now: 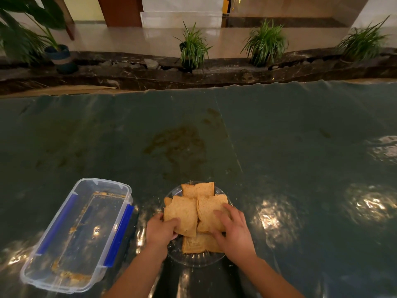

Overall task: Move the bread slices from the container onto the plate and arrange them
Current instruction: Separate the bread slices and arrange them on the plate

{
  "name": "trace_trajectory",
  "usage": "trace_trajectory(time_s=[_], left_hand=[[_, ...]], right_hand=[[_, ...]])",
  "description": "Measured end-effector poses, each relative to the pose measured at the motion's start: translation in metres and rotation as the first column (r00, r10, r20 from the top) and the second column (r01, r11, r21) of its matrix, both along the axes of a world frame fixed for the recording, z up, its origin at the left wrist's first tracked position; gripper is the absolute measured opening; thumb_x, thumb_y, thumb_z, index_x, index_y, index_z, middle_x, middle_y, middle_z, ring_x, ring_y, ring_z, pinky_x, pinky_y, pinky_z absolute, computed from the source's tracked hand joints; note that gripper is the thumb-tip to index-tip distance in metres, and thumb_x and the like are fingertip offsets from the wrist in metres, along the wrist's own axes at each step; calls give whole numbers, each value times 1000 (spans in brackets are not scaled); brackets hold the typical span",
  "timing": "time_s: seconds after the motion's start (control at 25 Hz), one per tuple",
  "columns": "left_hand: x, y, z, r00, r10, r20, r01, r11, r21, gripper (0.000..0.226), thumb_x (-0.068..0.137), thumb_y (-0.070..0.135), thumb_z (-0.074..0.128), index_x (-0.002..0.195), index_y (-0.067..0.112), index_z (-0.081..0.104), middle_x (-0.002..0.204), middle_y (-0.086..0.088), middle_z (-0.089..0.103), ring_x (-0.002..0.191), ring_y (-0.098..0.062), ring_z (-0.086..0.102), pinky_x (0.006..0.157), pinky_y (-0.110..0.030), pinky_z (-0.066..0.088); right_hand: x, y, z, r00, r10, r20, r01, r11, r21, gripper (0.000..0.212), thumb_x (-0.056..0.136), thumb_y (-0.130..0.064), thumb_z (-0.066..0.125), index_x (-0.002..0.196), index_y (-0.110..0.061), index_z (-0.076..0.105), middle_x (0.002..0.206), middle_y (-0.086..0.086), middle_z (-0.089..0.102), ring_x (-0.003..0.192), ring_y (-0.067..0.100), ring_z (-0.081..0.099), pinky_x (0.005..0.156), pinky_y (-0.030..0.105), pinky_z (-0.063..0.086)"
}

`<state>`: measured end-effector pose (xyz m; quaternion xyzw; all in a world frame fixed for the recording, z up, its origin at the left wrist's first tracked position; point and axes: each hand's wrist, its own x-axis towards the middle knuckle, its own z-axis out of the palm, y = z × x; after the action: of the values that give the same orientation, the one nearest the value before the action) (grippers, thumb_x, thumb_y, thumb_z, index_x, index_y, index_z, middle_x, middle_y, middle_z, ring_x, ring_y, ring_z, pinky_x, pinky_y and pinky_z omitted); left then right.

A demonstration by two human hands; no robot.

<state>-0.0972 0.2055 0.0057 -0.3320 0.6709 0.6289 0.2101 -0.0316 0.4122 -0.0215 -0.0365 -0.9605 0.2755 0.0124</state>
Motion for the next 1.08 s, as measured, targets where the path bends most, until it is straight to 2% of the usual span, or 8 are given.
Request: trace_trajectory(time_s=[0.28,0.4,0.56,0.6,0.64,0.84,0.96,1.08], left_hand=[[6,0,-12,988,107,111,-115,991,68,53,81,-4,72,129,3,51,119,-19,59,98,-36,65,73,-44,61],[12,2,-7,994,-104,21,106,965,-240,36,85,12,73,116,3,58,90,-9,65,76,-26,69,71,-44,61],[9,-7,12,745,-633,210,519,353,-778,32,83,56,61,86,24,61,76,8,61,67,-8,57,58,-27,43],[8,-8,15,736,-642,217,510,314,-801,35,82,60,60,85,25,59,78,9,61,70,-8,57,58,-26,40],[4,-10,15,743,-644,182,485,332,-809,35,82,58,61,86,24,58,83,7,61,76,-11,60,61,-27,42],[-21,-12,13,951,-305,-51,247,847,-470,17,91,23,55,98,16,69,100,-11,71,91,-27,65,74,-36,47],[-28,-13,12,968,-246,-39,216,907,-360,26,89,10,51,68,18,63,81,-11,67,79,-27,60,78,-45,52],[-26,-16,9,960,-259,-109,216,927,-306,22,90,12,53,79,20,71,87,-4,69,87,-23,64,88,-50,55]], right_hand=[[-24,0,13,943,-266,201,321,887,-331,54,85,-24,70,135,-20,50,136,1,54,125,19,49,107,39,43],[-26,2,14,947,-244,210,300,905,-300,52,84,-19,69,133,-19,52,134,2,56,124,20,50,106,38,43],[-20,1,12,961,-196,194,240,941,-238,52,82,-16,70,131,-18,53,137,2,50,127,20,44,107,31,38],[-19,0,12,965,-190,183,229,948,-223,51,82,-17,71,130,-18,54,137,1,48,127,19,44,106,29,37],[-19,0,12,967,-184,174,219,953,-211,51,82,-18,71,130,-18,54,137,0,47,126,19,43,105,27,36],[-18,1,11,971,-172,167,203,960,-191,51,81,-20,72,129,-18,55,136,-2,46,124,17,44,101,23,35],[-19,3,11,971,-174,162,205,958,-200,50,81,-20,72,128,-18,56,135,-2,46,124,18,44,101,24,36],[-20,3,11,971,-173,162,204,959,-198,49,82,-20,71,128,-18,56,136,-2,46,126,18,43,103,26,37]])
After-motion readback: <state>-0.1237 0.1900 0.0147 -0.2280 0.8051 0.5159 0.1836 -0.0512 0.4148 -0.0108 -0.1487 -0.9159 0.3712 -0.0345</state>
